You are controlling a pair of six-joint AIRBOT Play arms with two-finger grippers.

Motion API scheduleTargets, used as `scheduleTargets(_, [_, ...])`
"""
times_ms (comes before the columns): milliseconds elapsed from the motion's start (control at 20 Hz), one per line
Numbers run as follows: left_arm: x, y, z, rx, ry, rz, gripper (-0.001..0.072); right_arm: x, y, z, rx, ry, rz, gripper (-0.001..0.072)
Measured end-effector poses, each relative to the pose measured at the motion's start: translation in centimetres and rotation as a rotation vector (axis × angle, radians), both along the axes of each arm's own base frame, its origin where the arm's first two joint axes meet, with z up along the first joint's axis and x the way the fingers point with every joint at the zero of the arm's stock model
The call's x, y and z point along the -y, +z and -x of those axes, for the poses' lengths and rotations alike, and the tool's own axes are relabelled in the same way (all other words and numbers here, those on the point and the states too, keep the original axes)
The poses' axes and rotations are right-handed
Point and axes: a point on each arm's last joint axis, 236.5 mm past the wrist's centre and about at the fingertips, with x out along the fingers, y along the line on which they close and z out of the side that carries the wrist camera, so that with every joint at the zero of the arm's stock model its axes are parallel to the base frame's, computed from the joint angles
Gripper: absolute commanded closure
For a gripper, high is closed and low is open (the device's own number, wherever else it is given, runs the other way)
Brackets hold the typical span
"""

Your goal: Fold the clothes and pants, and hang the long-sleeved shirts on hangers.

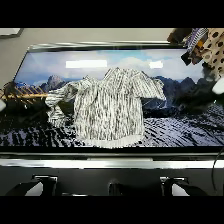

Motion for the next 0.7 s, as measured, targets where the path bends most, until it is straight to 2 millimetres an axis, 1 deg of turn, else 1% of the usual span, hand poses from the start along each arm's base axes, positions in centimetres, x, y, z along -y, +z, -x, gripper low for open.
scheduleTargets(50, [0.2, -0.9, 1.1, -0.006, 0.006, 0.01, -0.0013, -1.7, -2.0, 1.4, -0.039, 0.008, -0.083, 0.0044])
scheduleTargets(150, [0.8, -2.5, 2.9, -0.03, 0.011, 0.029, -0.0013, -4.9, -5.0, 3.2, -0.073, 0.014, -0.206, 0.0043])
scheduleTargets(250, [1.1, -3.5, 3.9, -0.045, 0.012, 0.036, -0.0013, -7.4, -7.5, 4.3, -0.095, 0.013, -0.27, 0.0043])
scheduleTargets(350, [1.2, -3.9, 4.3, -0.049, 0.015, 0.043, -0.0013, -9.2, -9.8, 5.4, -0.131, 0.01, -0.306, 0.0043])
scheduleTargets(500, [1.5, -4.4, 4.7, -0.062, 0.028, 0.06, -0.0013, -11.6, -12.4, 6.4, -0.185, 0.014, -0.352, 0.0044])
scheduleTargets(600, [1.9, -4.7, 4.9, -0.077, 0.029, 0.077, -0.0013, -13.3, -13.3, 6.6, -0.208, 0.017, -0.4, 0.0061])
scheduleTargets(650, [2.2, -5.0, 5.0, -0.087, 0.017, 0.09, -0.0013, -14.1, -13.5, 6.7, -0.221, 0.015, -0.428, 0.0199])
scheduleTargets(700, [2.8, -5.3, 4.9, -0.096, 0.007, 0.113, -0.0013, -14.7, -14.0, 6.9, -0.238, 0.016, -0.442, 0.0385])
